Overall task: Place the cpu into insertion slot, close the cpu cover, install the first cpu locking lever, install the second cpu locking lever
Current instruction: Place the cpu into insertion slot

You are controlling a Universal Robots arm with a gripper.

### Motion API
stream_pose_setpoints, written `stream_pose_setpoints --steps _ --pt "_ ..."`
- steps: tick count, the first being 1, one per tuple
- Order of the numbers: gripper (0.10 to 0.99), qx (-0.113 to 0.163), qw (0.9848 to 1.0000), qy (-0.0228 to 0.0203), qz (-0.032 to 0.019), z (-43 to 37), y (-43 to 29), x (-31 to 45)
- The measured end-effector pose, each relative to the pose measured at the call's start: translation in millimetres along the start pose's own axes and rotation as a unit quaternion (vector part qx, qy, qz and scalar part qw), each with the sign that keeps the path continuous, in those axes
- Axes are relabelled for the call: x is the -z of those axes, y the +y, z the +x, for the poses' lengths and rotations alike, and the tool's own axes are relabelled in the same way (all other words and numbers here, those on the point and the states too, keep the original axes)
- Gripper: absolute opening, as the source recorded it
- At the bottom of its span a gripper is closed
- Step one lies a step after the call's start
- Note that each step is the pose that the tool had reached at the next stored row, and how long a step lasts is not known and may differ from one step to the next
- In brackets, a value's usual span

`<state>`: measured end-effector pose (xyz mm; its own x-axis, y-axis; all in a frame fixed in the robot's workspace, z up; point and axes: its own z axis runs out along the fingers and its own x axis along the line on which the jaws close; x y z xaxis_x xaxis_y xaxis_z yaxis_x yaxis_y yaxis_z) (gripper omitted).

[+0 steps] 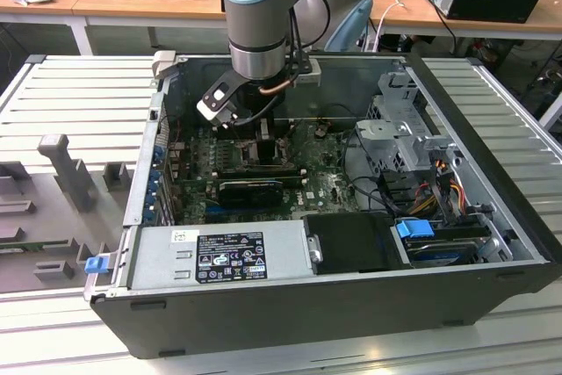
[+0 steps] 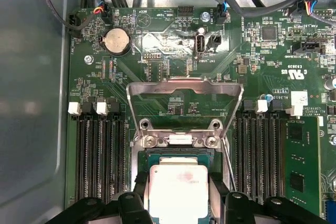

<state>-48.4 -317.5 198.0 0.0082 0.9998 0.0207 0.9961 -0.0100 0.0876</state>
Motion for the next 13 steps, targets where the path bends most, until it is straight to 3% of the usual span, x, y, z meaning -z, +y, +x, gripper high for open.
stream_pose_setpoints --steps 11,13 --pt "0.541 -0.004 1.0 0.0002 -0.0003 0.2 0.0 -1.5" --pt "0.604 -0.004 1.0 0.0006 -0.0007 0.4 0.3 -2.0"
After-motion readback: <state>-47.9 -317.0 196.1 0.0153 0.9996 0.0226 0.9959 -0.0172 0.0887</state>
